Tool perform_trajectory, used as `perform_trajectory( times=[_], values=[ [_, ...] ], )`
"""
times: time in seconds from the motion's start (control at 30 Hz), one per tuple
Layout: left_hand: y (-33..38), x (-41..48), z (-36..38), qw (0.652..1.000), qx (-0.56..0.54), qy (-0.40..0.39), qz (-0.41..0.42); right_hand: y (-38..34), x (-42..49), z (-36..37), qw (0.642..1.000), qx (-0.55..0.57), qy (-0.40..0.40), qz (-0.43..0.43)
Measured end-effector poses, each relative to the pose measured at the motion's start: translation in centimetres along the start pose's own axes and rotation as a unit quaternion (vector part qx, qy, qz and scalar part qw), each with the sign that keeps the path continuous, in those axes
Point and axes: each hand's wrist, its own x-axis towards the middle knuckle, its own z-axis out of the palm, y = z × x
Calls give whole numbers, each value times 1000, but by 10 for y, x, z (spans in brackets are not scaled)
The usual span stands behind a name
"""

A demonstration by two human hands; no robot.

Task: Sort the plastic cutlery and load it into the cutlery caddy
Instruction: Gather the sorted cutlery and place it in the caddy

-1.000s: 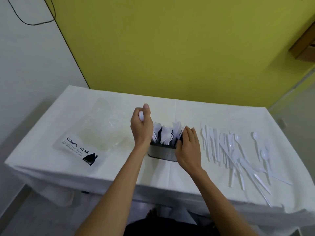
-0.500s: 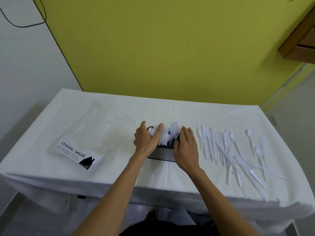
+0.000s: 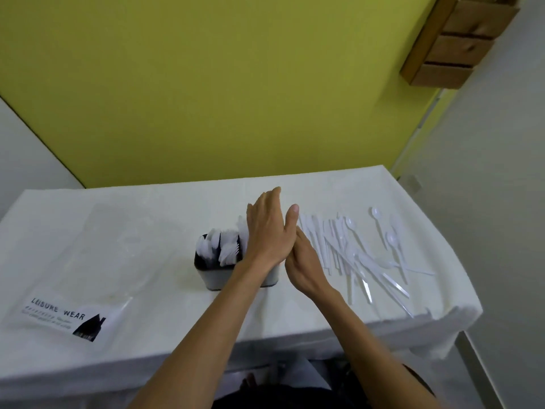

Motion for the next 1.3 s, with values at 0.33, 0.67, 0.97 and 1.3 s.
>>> perform_trajectory(
  times=[0.33, 0.67, 0.97, 1.3],
  values=[
    [10, 1, 92, 959, -125, -215, -136, 83, -20, -104, 958, -70, 158, 229],
    [20, 5, 151, 941, -110, -287, -140, 135, -24, -133, 909, -286, 26, 302],
    [20, 13, 173, 925, -104, -331, -158, 155, -21, -154, 894, -273, 38, 355],
    [26, 31, 187, 931, -91, -325, -142, 156, -2, -169, 930, -170, 32, 323]
  ],
)
